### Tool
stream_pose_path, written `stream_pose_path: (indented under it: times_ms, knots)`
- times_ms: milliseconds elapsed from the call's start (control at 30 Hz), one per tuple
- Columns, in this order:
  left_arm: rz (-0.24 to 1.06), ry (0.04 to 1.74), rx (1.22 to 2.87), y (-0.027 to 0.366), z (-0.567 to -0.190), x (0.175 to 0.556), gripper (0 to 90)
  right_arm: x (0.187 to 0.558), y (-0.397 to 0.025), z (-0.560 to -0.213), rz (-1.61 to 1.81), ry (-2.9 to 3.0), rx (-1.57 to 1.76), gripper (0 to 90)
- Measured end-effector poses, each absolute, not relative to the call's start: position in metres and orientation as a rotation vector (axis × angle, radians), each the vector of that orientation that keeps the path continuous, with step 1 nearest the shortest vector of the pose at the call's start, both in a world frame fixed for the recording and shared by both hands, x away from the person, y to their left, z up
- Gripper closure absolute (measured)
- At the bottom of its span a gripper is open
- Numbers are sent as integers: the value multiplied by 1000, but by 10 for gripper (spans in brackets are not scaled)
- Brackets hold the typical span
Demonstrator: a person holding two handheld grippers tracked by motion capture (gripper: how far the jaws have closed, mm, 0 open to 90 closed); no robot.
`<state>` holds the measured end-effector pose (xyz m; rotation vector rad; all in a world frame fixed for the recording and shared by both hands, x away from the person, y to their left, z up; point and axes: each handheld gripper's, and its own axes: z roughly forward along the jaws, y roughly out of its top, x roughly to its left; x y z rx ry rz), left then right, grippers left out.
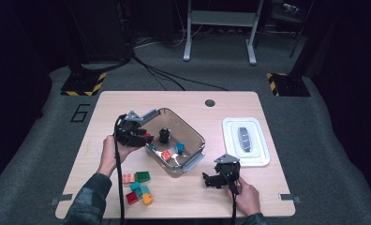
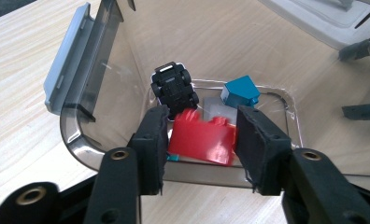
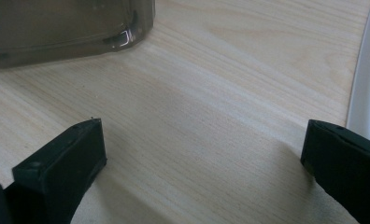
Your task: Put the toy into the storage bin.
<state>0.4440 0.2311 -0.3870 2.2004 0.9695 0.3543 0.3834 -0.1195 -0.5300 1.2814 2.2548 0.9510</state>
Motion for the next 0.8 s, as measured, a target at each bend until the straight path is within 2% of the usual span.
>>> stream_pose_path:
  times_ms: [233,367,800]
  knots:
    - [360,968,2180,242,-381,435,322,384,-120,-530,948,2257,1273,0]
    - [389,960,2148,254,-375,424,252,383,-119,-530,951,2253,1285,0]
    - [458,995,2091,296,-383,387,162,383,-119,-530,952,2253,1285,0]
